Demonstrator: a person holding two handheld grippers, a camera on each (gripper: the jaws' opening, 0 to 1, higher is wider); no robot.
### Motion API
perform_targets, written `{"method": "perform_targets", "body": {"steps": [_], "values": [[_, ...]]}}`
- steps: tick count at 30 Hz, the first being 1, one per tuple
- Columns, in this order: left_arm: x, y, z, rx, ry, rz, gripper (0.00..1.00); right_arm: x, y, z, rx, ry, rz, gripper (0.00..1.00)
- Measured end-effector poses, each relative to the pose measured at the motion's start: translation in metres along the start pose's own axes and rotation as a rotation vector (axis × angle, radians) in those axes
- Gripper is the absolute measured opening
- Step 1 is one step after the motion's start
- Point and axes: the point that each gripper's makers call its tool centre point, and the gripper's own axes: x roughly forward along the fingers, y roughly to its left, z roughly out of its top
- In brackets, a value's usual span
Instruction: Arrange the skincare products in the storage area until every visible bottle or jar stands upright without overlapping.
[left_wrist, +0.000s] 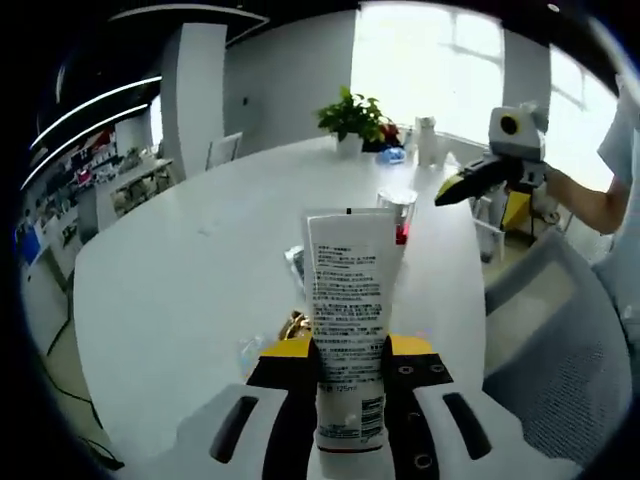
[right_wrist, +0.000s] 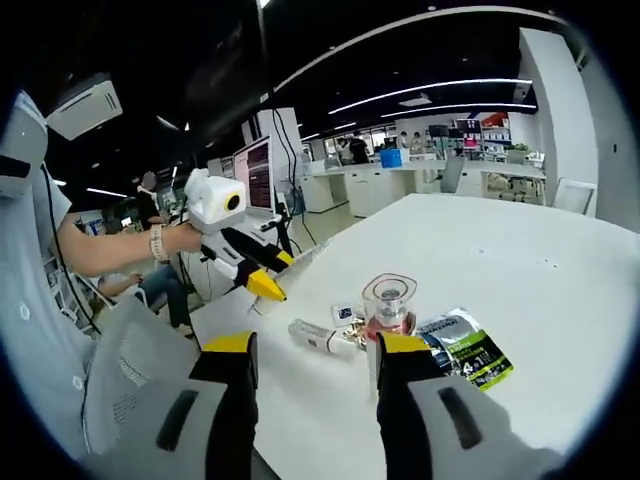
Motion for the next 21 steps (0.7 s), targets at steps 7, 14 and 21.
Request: {"method": "perform_targets", "body": {"steps": [7,14,21], "values": [[0.011,-0.031,0.015,0.02,-0.047,-0.046,0.21,0.002,0.005,0.002,0.05,-0.028,0.015,0.35],[0.021,-0.051,0.022,0.032,-0.075,-0.075,0.21,0.006,0.012,0.006,0.074,-0.049,0.032,0.25],[0.029,-0.068,0.024,0.028,-0.1,-0.099,0.21,0.009,0.01,0.008,0.123,-0.077,0.023,0.2]]}}
